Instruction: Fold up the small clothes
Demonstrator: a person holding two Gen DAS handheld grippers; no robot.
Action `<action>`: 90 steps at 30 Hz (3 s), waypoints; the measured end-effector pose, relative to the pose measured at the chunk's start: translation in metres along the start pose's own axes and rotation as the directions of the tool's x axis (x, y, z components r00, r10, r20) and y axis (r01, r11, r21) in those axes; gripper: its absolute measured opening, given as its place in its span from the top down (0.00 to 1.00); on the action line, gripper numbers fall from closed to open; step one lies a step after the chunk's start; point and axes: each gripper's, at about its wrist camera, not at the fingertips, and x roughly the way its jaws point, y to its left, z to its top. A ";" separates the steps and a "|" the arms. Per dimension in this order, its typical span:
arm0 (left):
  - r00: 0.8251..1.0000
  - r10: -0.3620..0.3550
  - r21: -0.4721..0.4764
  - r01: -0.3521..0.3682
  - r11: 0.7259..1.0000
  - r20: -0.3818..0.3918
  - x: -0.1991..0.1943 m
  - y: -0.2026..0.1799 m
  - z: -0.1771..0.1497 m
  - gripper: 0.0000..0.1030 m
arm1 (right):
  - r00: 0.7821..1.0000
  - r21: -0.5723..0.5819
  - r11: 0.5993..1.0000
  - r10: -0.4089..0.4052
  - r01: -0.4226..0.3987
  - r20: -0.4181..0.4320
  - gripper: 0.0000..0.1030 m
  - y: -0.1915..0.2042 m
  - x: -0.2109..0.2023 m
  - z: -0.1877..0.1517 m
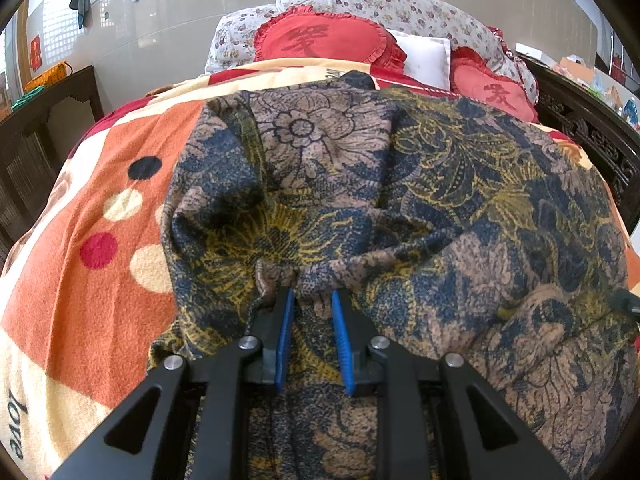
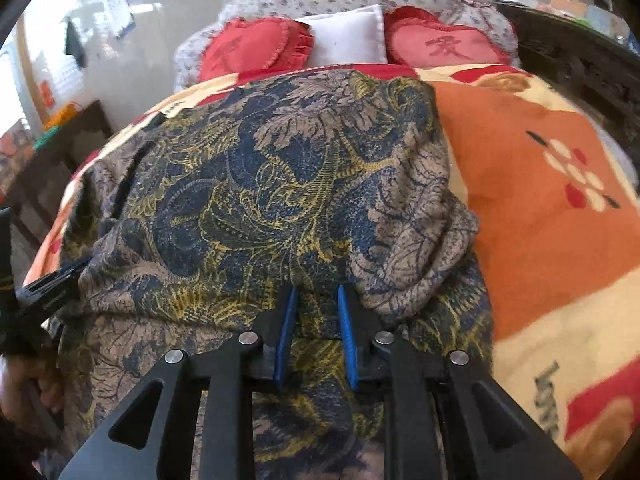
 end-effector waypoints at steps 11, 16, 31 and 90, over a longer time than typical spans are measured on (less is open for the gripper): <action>1.000 0.000 0.000 0.000 1.000 0.000 0.000 0.000 -0.001 0.79 | 0.945 0.013 0.948 -0.316 0.318 -0.085 0.52 0.038 -0.113 -0.032; 1.000 0.001 0.000 -0.001 1.000 0.001 0.000 -0.001 -0.001 0.79 | 0.941 -0.020 0.946 -0.325 0.325 -0.099 0.52 0.043 -0.119 -0.048; 1.000 0.000 -0.001 0.000 1.000 0.001 0.000 -0.001 -0.001 0.79 | 0.936 -0.015 0.940 -0.339 0.340 -0.095 0.52 0.039 -0.124 -0.048; 0.976 -0.209 0.103 0.214 0.971 -0.052 0.005 -0.034 0.003 0.00 | 0.995 -0.133 0.989 0.073 -0.062 0.074 0.18 0.026 -0.149 -0.091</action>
